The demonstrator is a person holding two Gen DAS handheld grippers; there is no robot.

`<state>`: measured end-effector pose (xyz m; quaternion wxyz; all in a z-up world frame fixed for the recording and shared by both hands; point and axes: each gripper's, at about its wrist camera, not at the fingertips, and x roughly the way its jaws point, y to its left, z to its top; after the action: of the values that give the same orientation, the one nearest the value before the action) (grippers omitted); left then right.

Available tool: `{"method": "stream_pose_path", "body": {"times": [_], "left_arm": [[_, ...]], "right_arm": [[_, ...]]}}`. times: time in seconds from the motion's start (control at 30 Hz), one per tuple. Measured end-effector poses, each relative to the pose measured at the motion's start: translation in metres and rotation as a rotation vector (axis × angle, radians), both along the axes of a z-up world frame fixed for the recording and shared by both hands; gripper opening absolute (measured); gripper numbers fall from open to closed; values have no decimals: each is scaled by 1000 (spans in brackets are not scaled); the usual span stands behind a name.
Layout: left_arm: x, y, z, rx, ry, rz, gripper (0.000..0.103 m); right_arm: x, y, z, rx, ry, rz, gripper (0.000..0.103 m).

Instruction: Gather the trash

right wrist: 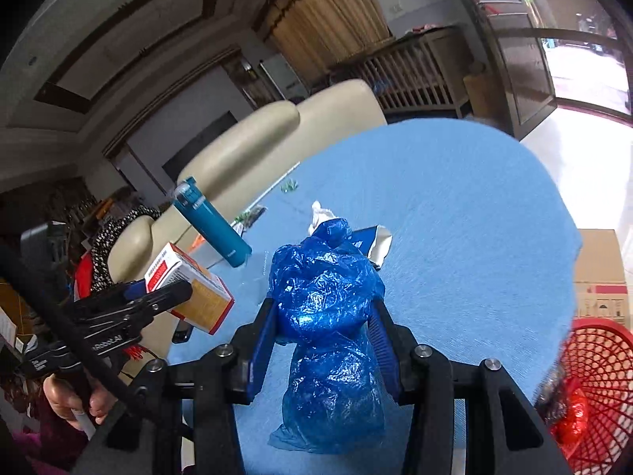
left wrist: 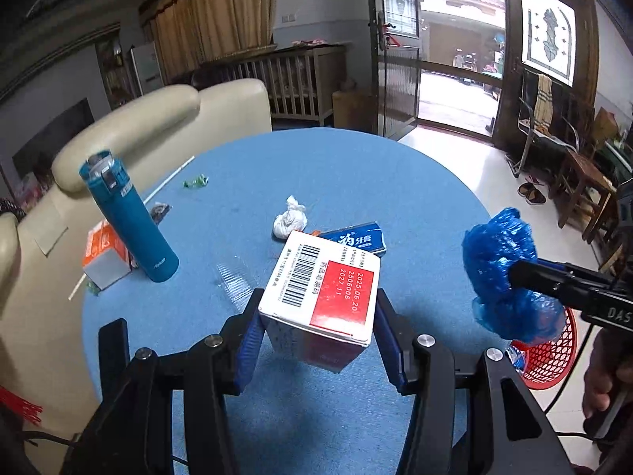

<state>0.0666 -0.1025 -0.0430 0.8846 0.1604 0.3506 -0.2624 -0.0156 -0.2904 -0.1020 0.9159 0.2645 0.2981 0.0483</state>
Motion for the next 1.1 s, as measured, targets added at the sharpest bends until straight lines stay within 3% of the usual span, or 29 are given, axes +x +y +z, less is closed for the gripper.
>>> {"method": "stream_pose_path", "body": {"times": [0.43,1.1], "left_arm": [[-27,-16,12,32,-68,-42,55],[-52,-54,11,82,-90,-127,54]], "right_arm": [[-49,-8,19,-37,-63,-43,50],[-75,-30,15,4,-88,-119,50]]}}
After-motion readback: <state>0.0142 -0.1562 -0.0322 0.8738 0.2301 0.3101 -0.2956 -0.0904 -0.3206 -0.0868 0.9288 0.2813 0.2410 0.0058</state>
